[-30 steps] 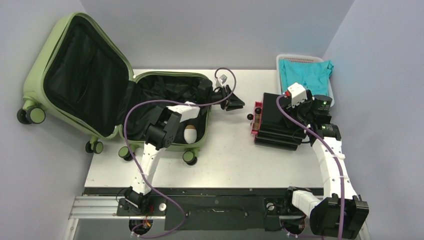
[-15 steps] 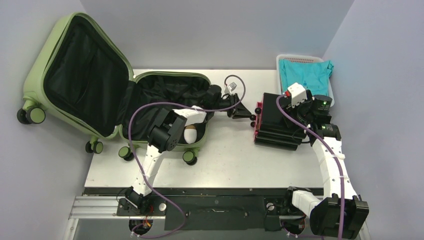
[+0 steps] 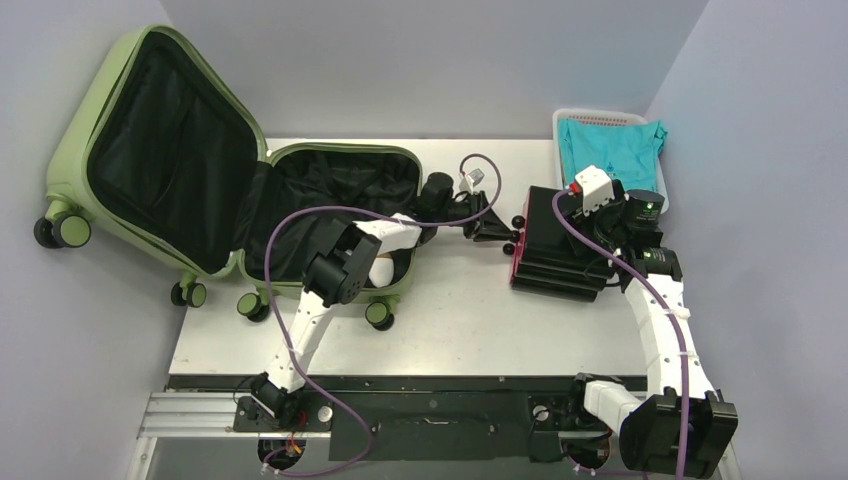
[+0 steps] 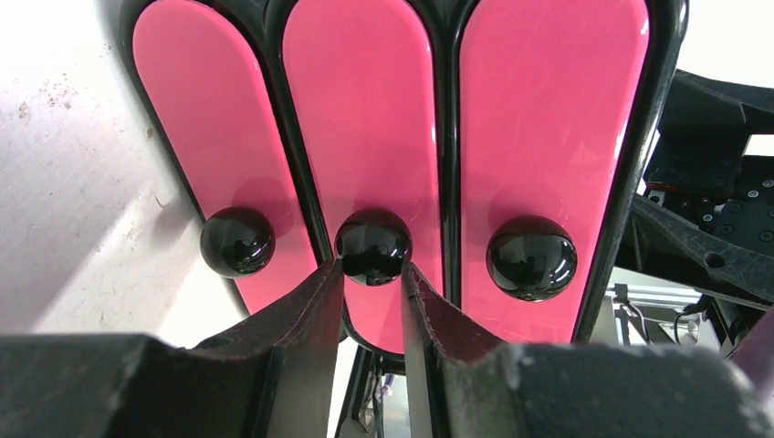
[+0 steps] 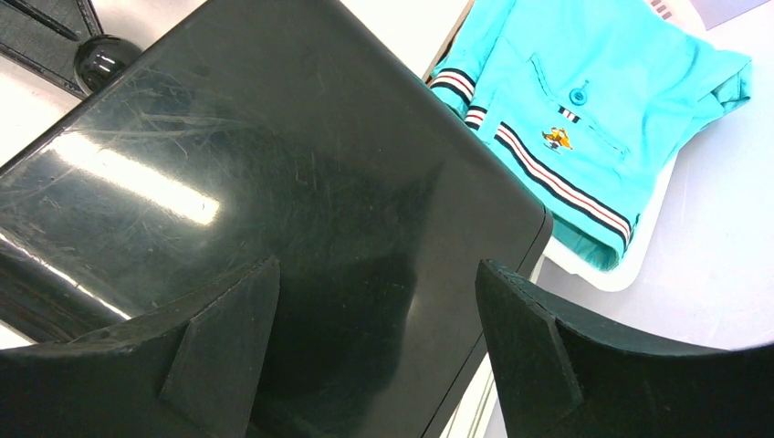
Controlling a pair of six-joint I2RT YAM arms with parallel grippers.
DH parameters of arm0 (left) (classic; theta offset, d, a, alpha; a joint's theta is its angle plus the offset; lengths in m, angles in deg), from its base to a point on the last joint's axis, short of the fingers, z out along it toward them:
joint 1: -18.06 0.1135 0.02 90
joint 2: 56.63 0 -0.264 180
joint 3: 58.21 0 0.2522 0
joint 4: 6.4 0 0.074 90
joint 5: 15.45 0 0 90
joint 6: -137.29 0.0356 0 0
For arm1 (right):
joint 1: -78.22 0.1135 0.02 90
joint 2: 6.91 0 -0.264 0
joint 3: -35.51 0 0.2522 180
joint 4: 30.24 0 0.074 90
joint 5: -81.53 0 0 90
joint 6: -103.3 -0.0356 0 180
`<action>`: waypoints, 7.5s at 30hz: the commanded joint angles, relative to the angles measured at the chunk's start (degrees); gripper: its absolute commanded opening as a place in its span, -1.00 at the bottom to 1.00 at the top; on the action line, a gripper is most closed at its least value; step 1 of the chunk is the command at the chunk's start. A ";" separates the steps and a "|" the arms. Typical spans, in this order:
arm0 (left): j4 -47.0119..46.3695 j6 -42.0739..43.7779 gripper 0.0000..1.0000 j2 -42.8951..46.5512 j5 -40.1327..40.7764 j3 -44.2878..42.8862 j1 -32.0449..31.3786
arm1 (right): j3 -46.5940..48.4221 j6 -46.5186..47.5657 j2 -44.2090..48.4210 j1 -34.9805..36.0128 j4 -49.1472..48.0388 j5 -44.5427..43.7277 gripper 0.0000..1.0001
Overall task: Open, take out, and arrange the luggage
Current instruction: Close the drawer of the storage box, then move the storage box to the center of the board, then open the drawer in the storage box.
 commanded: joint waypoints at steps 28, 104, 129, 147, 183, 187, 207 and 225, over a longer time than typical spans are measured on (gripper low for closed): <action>-11.11 -2.69 0.07 -2.96 3.23 6.62 2.39 | -1.23 2.39 0.37 -0.55 3.72 -1.52 0.49; 15.34 29.87 0.93 23.62 6.50 11.69 4.25 | 6.31 -8.20 -9.48 17.90 6.54 -30.17 0.44; -23.18 -7.18 0.57 -0.01 4.79 12.47 -5.84 | 7.19 -5.07 3.64 8.06 3.17 -14.46 0.46; 1.54 3.88 0.13 -5.42 10.13 3.27 -8.13 | 6.36 -7.33 8.98 -4.01 0.98 -7.62 0.48; -1.85 -2.24 -0.03 -14.22 9.74 -8.18 -9.97 | -4.91 -8.49 2.86 -4.24 -4.91 -7.13 0.42; -3.04 -3.45 -0.04 -15.06 9.38 -9.36 -9.99 | -4.94 -8.44 2.07 -4.24 -4.62 -6.72 0.41; -2.93 -1.50 -0.65 -9.33 9.07 -3.30 -9.06 | -4.66 -8.10 -0.51 -4.16 -3.33 -6.10 0.39; 0.98 5.13 -0.64 -0.02 10.42 7.29 -4.82 | -4.65 -7.68 -1.36 -3.81 -2.89 -6.53 0.39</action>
